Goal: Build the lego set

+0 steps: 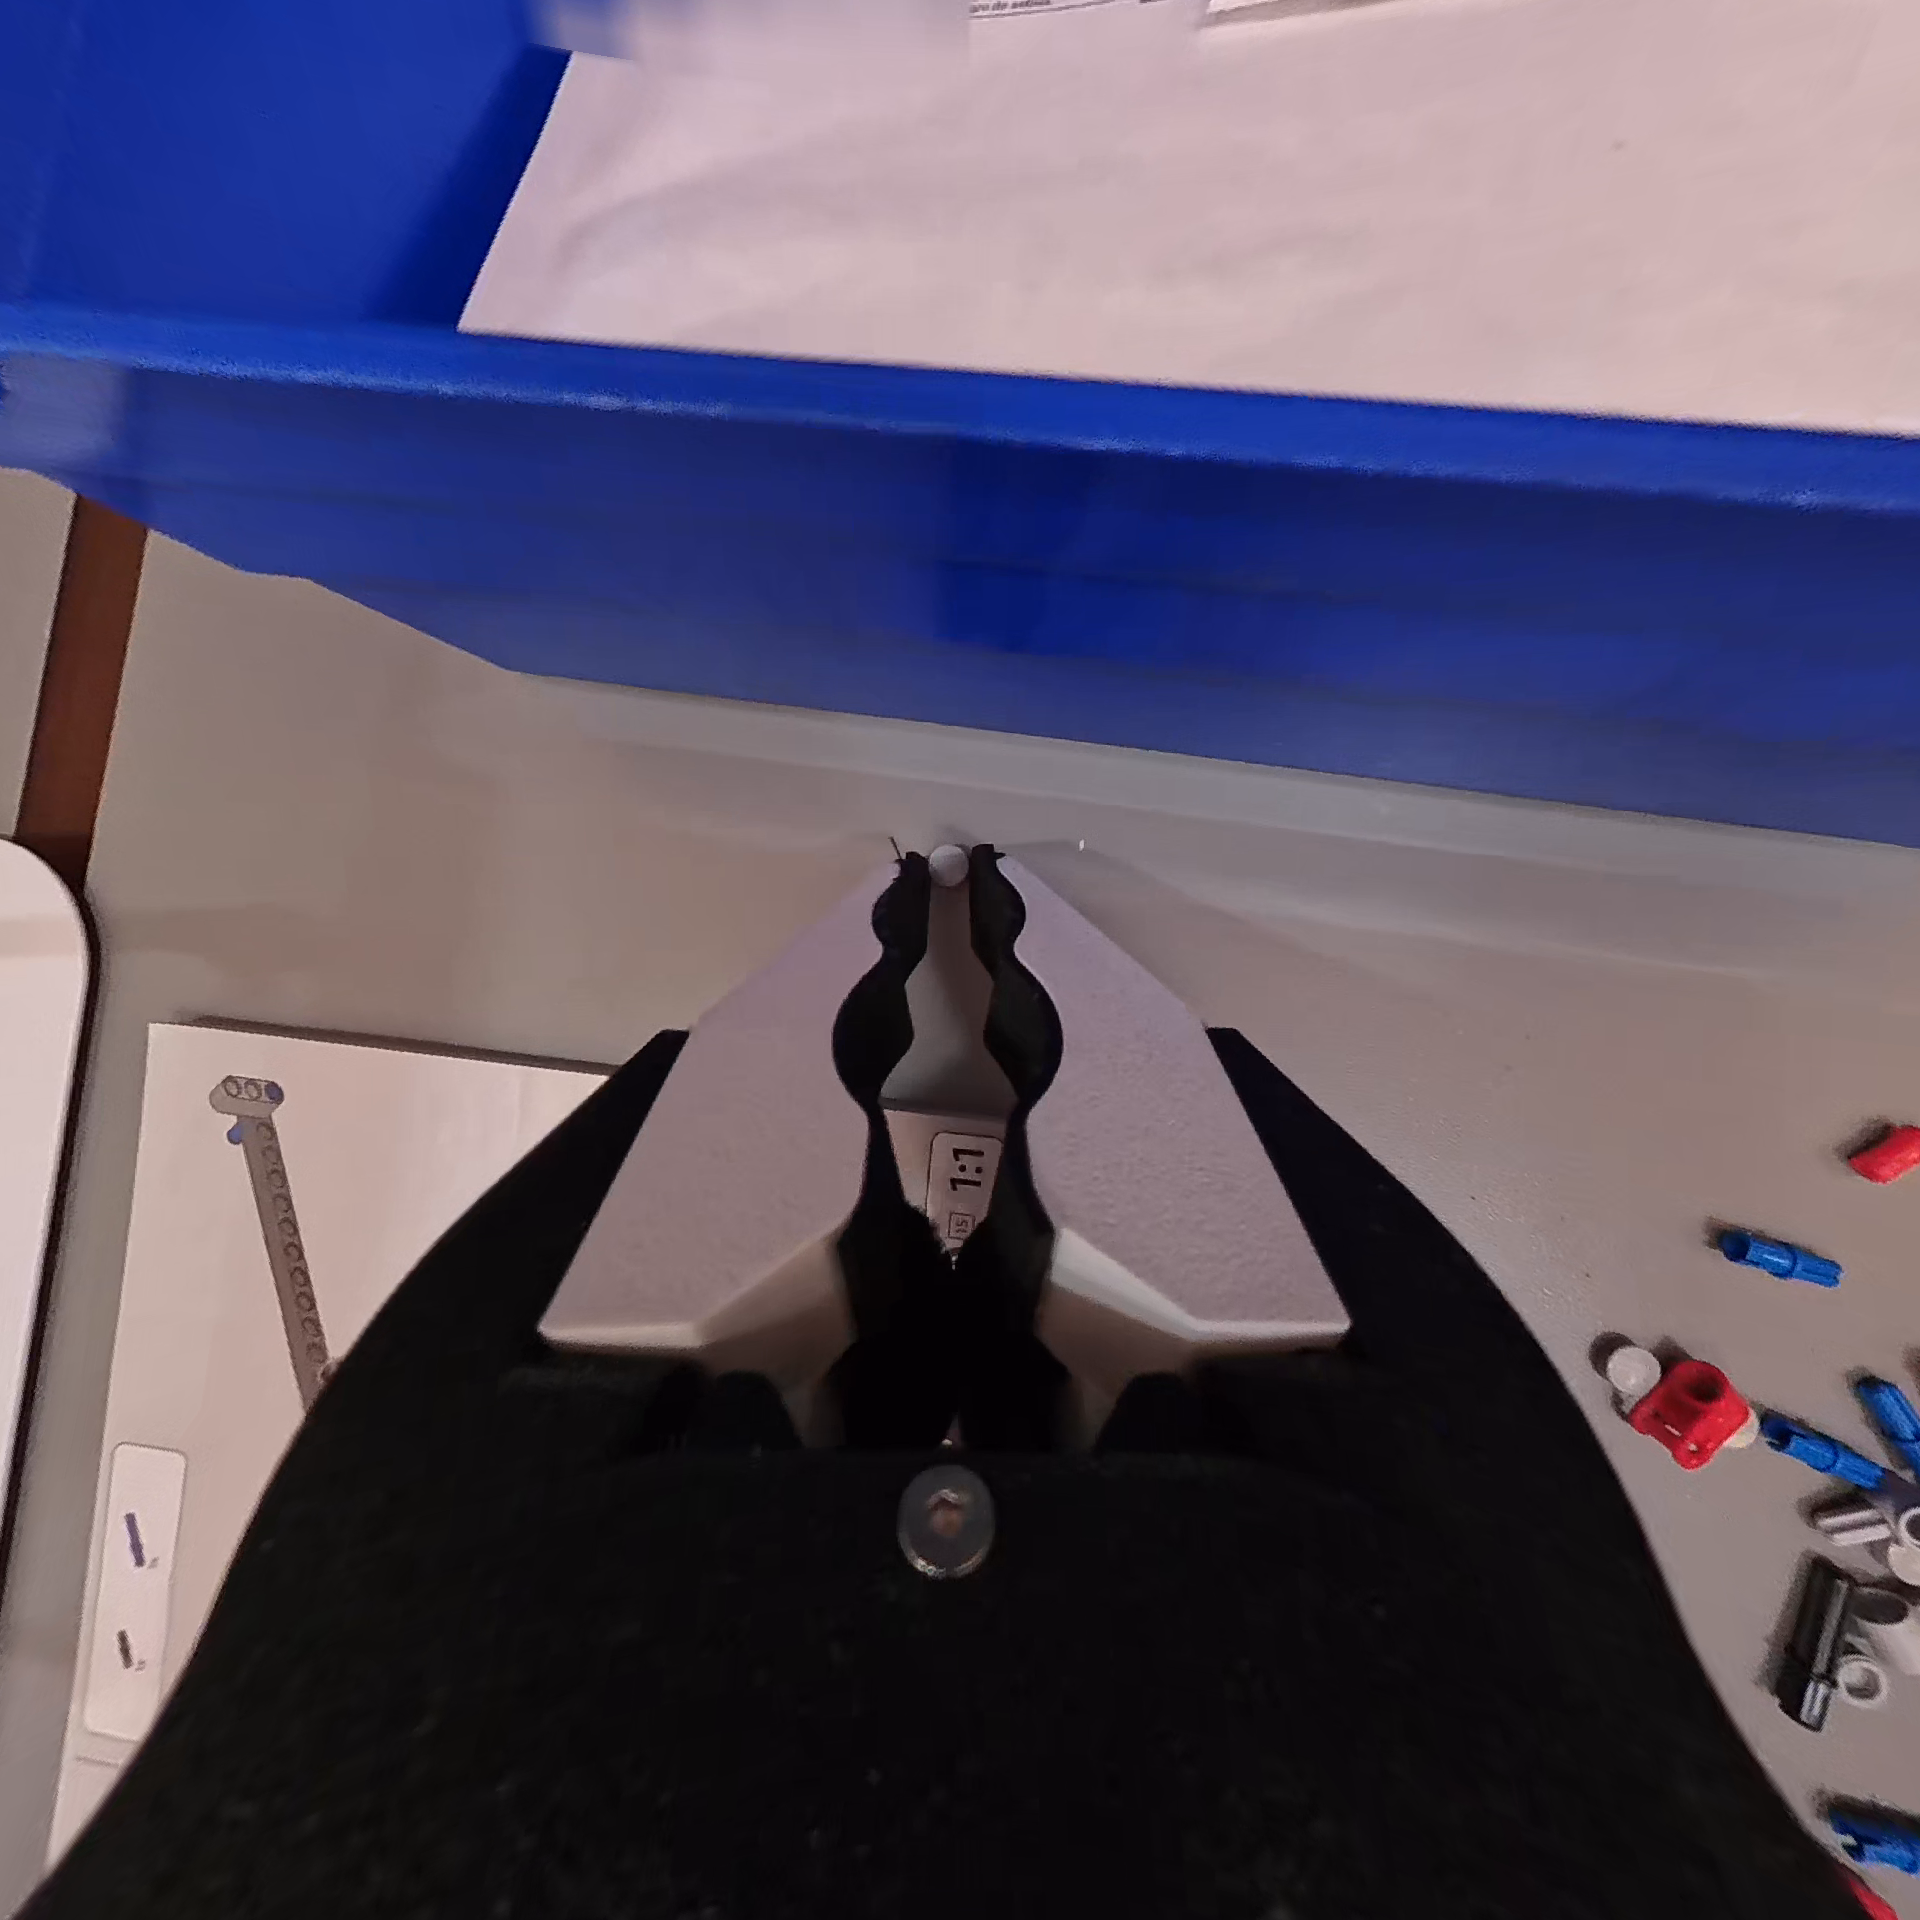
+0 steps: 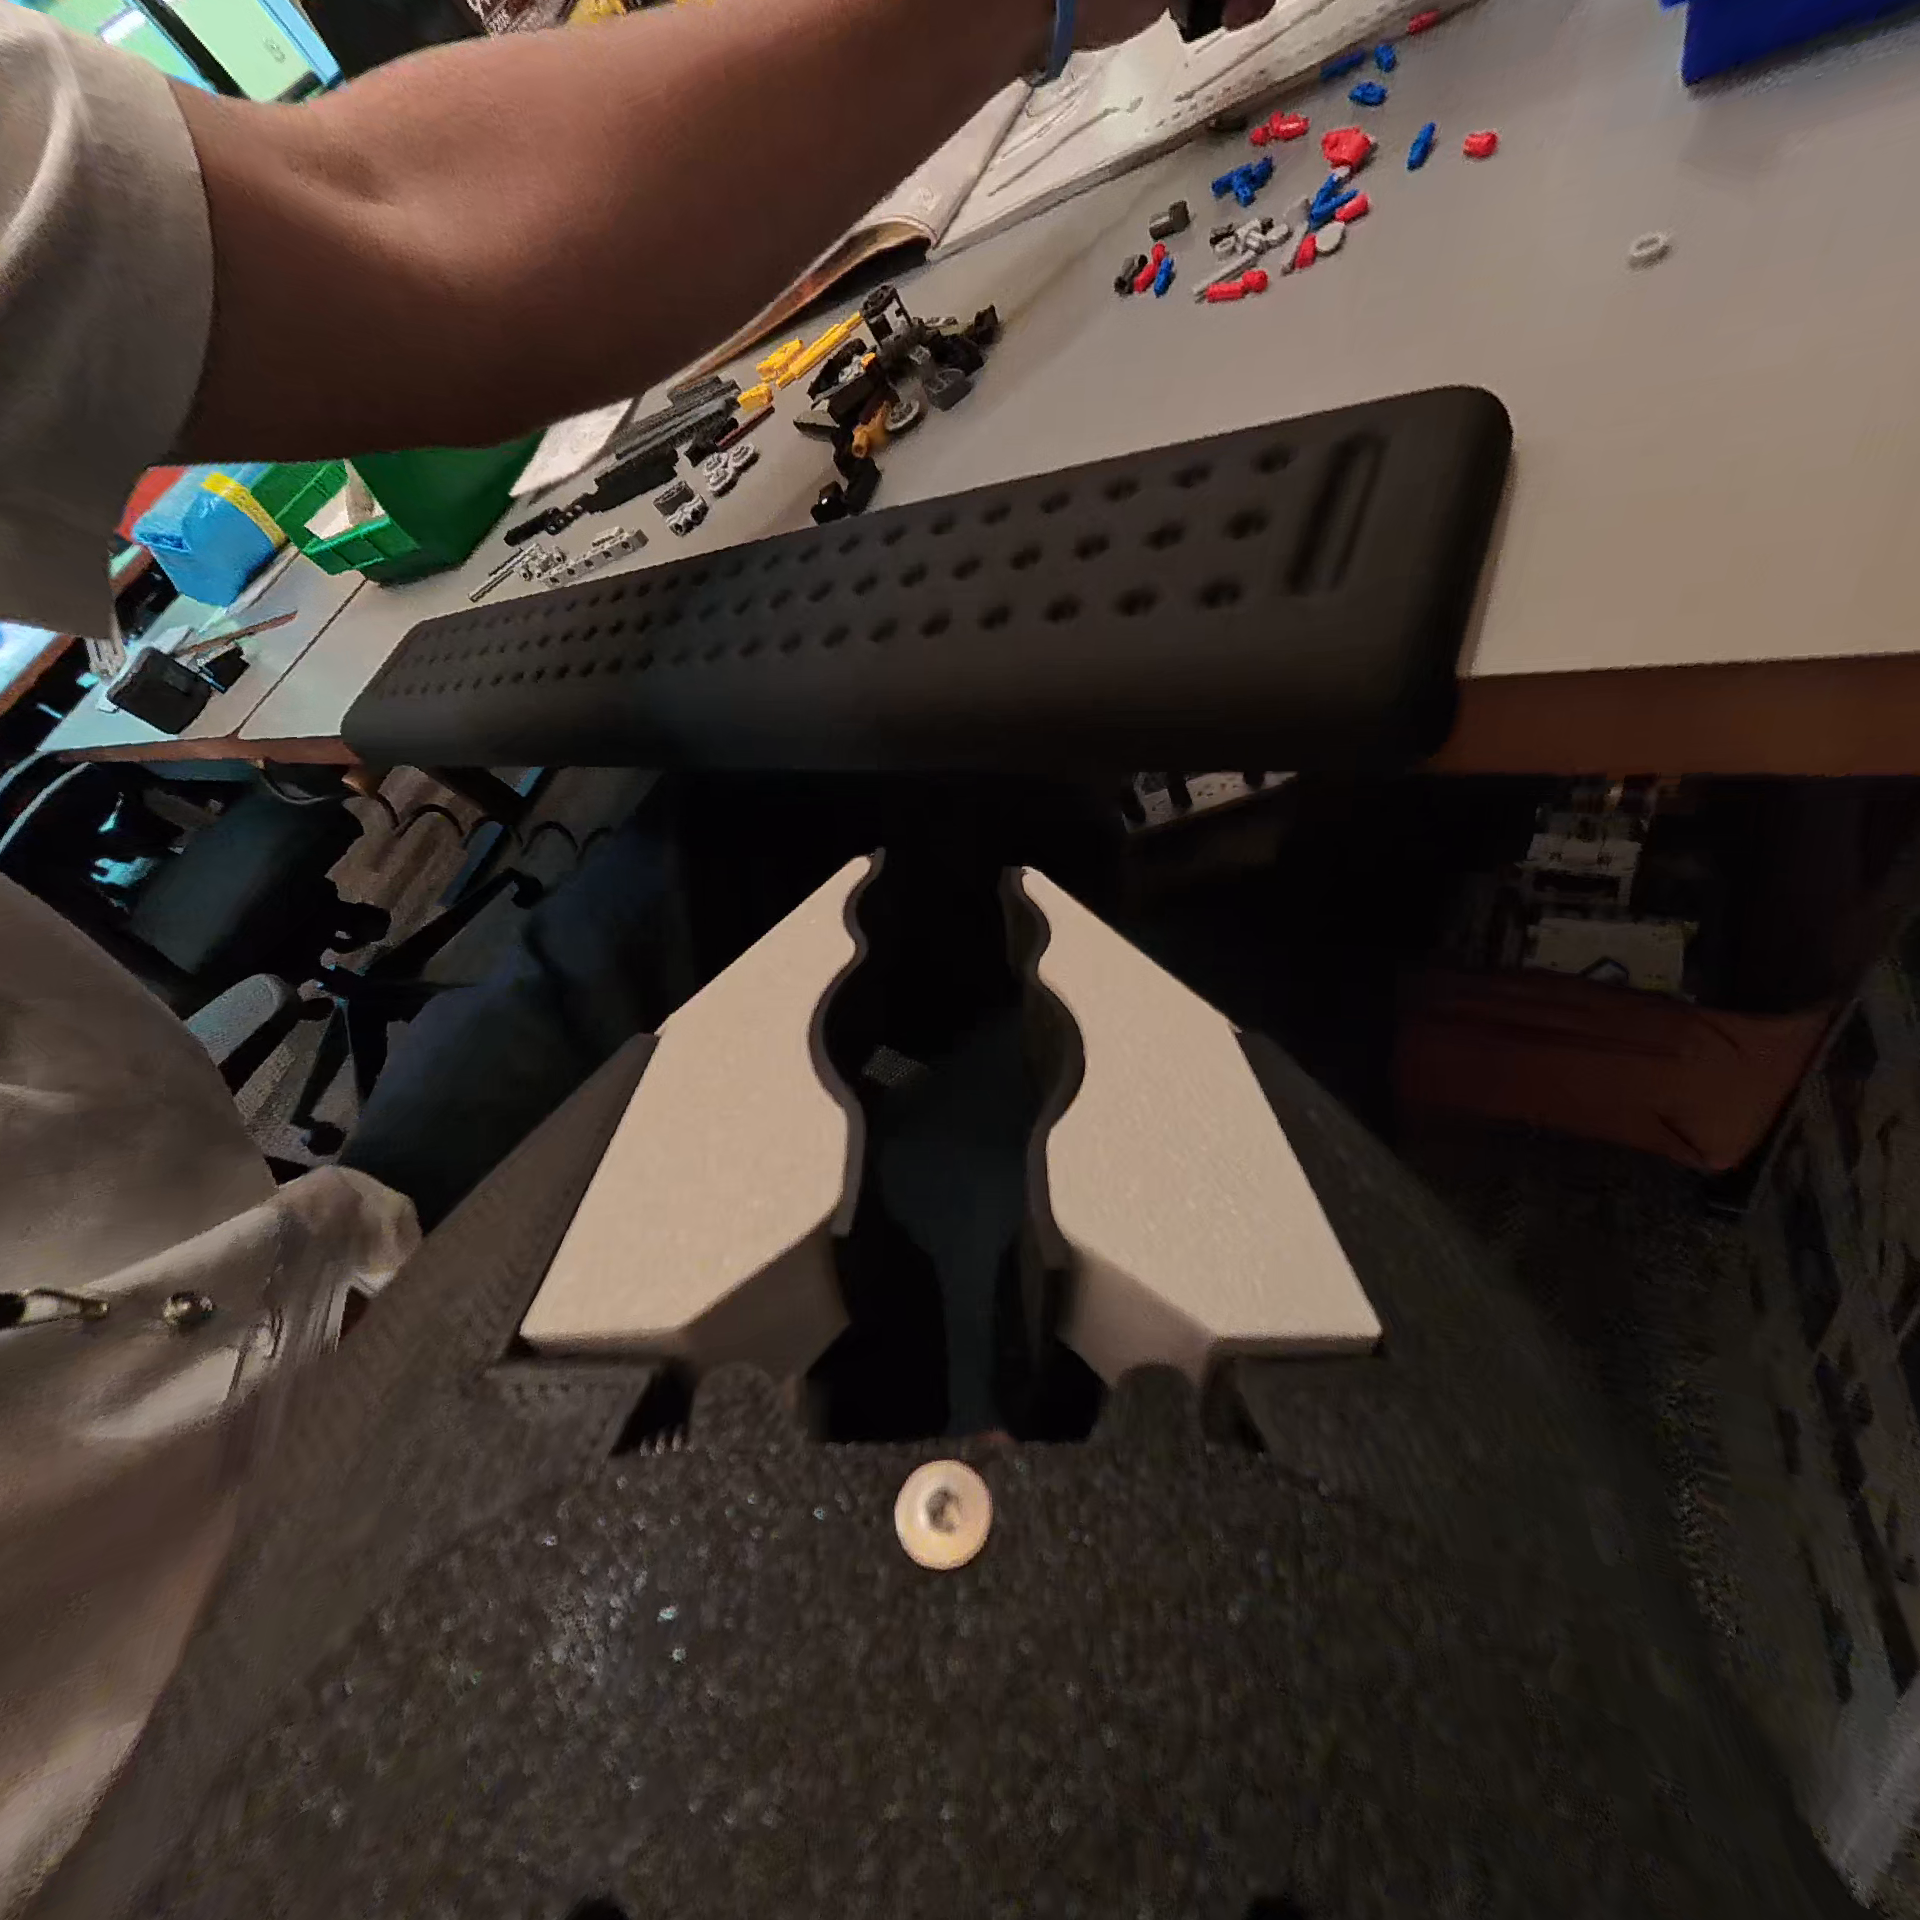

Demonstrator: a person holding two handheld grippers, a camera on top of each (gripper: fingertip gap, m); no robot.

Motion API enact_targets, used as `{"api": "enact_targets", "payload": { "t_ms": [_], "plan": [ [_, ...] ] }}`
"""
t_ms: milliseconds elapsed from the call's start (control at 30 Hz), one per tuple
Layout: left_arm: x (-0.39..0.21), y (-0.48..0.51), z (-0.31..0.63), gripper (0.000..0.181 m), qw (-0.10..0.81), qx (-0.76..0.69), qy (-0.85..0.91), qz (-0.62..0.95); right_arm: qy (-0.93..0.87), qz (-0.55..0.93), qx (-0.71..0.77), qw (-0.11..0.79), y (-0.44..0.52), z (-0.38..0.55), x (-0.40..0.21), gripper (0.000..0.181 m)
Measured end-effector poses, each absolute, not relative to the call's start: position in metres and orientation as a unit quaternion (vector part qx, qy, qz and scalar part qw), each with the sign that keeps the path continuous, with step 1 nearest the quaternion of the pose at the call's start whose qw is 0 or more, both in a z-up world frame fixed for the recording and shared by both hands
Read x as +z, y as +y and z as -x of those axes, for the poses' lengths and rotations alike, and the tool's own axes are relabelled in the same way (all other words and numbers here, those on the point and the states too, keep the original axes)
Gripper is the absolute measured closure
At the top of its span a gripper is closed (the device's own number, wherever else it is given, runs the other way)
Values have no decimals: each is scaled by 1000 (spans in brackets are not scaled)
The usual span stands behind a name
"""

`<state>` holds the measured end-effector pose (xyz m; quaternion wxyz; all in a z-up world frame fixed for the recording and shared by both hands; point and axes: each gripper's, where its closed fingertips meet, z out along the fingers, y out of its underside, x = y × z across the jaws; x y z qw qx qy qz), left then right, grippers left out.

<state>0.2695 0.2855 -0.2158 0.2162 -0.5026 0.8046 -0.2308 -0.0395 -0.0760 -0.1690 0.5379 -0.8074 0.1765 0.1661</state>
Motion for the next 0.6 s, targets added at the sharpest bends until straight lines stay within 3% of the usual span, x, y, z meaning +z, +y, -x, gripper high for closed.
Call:
{"api": "enact_targets", "payload": {
  "t_ms": [200, 433, 600],
  "plan": [
    [-206, 286, -253, 176, 241, -228, 805, 492, 180, 807, 165, 537, -81, 36, -176, 160],
    [-200, 267, -165, 175, 185, -259, 806, 499, 200, 832, 113, 504, -102, 11, -207, 161],
    [-207, 269, -158, 176, 183, -255, 800, 512, 222, 845, 86, 479, -129, -4, -225, 161]
  ]
}}
